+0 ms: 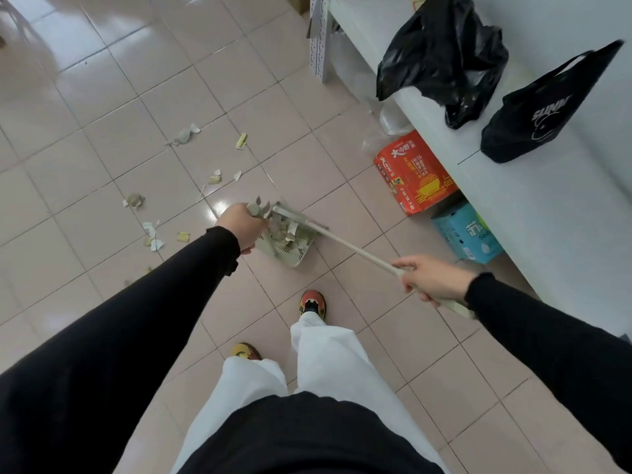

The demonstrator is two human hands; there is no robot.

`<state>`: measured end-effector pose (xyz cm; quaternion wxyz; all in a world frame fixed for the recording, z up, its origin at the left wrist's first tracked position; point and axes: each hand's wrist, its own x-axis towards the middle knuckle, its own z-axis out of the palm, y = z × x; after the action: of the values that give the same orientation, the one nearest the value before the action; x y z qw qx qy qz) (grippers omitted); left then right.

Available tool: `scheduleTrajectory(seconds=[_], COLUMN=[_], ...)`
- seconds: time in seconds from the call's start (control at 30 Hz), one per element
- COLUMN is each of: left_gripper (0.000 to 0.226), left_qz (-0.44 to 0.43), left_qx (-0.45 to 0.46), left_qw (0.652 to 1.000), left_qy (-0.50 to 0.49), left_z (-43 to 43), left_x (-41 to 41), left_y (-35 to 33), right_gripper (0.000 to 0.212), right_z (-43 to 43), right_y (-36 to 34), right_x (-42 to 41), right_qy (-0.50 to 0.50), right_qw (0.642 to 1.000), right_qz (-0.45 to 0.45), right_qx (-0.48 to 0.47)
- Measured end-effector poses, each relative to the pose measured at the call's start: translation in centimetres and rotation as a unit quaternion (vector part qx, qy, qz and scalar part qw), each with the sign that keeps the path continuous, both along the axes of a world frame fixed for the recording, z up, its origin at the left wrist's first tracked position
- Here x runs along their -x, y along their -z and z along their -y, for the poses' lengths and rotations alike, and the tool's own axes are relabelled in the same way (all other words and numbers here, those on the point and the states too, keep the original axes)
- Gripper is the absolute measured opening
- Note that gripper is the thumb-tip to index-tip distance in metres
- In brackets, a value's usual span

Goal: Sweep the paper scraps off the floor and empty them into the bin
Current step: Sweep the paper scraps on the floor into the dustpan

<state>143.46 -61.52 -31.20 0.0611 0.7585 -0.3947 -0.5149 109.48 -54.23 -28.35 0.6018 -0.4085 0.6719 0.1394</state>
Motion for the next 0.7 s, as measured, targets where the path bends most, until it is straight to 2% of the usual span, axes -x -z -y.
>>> scheduleTrajectory(seconds=[0.1, 0.23, 0.33, 0.43, 0.57, 0.7], left_gripper=[0.004, 0.007, 0.008, 0.008, 0.009, 0.011], left_qz=[0.0, -0.001, 0.005, 0.001, -0.007, -0.017], left_qx=[0.005, 0.006, 0.009, 0.008, 0.014, 0.027], left_qw=[1.0, 1.0, 1.0, 1.0, 1.0, 0.999], left_qy=[-0.006, -0.004, -0.003, -0.009, -0.026, -0.043], left_z=[-0.2, -0.7, -1.2, -1.8, -3.0, -4.6], left_x=[-0.1, 0.2, 0.4, 0.4, -0.4, -1.6], left_y=[0.1, 0.2, 0.4, 0.8, 1.7, 2.1], right_gripper=[0.05, 0.046, 0.047, 0.048, 0.05, 0.054], right_z=[-0.9, 1.4, 1.6, -0.3, -4.7, -7.4], right_y=[-0.6, 2.9, 4.8, 3.4, -0.1, -0.5], right_x=[0.2, -2.8, -4.6, -3.7, -0.5, -0.3], right_qy=[0.023, 0.006, -0.017, 0.004, 0.024, 0.059], right_qw=[0.999, 0.996, 0.998, 1.0, 1.0, 0.998], right_qz=[-0.003, -0.037, -0.035, -0.013, -0.005, -0.011], right_qx=[0.03, 0.081, 0.042, 0.006, -0.006, 0.008])
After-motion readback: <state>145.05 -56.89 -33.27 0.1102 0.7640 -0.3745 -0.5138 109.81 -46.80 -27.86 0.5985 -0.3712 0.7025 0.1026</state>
